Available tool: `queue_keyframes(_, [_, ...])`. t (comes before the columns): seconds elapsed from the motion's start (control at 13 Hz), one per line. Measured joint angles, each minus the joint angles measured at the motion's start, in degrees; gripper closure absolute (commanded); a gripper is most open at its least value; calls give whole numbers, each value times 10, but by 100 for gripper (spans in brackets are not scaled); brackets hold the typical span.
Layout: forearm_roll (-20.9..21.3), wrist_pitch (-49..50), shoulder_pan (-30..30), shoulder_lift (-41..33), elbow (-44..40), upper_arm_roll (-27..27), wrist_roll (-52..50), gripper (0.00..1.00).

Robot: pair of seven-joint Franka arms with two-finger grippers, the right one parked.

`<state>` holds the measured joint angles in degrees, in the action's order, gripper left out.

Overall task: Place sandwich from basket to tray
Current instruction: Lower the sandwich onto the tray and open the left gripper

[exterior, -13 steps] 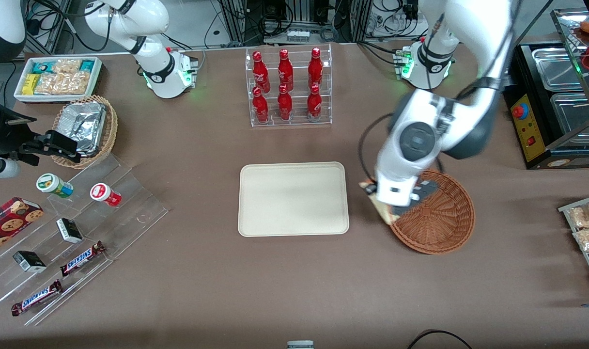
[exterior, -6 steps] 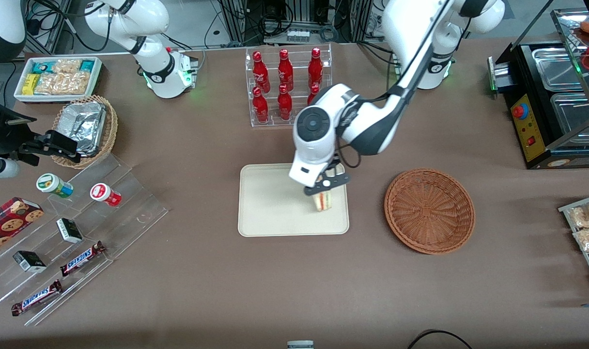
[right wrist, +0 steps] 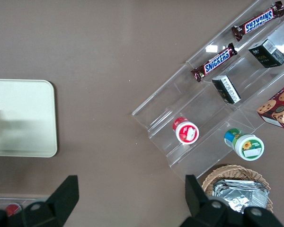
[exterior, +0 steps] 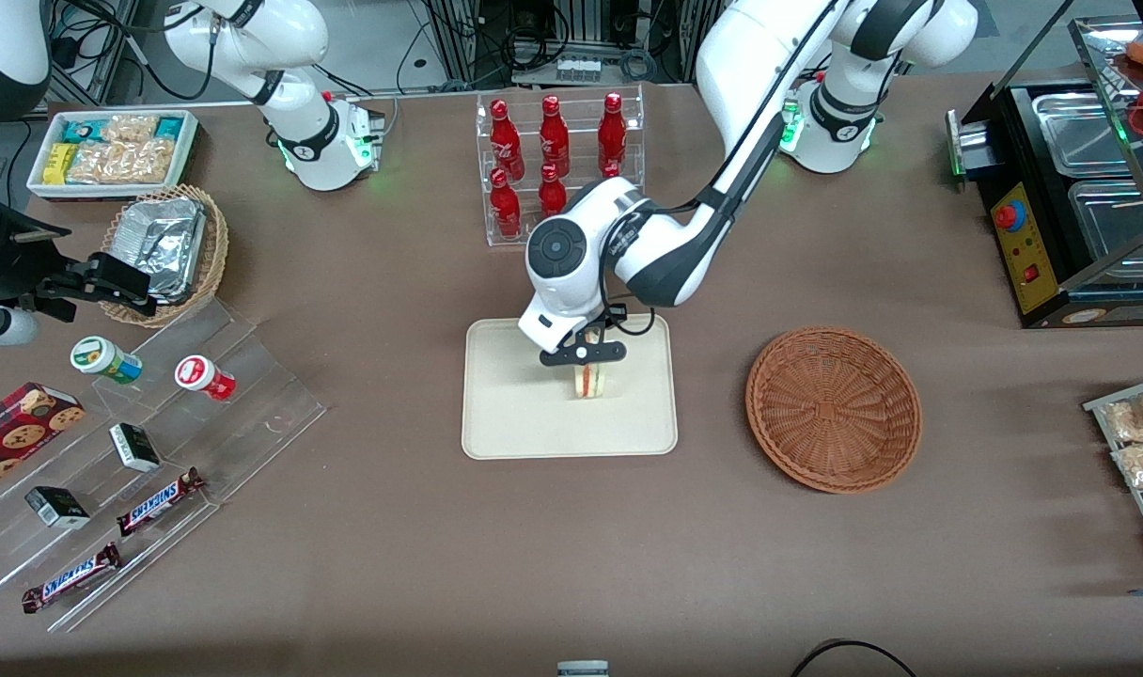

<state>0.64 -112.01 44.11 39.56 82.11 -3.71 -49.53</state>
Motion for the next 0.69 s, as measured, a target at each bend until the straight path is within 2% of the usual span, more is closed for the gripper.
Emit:
queue_keyframes(0.46, [12, 0, 0, 17, 0, 3, 6, 100])
queue_keyframes(0.54, [13, -1, 0, 20, 0, 3, 6, 96])
queue_keyframes(0.62, [12, -3, 0, 22, 0, 4, 6, 88])
queue_keyframes(0.69, [12, -9, 0, 24, 0, 5, 6, 54])
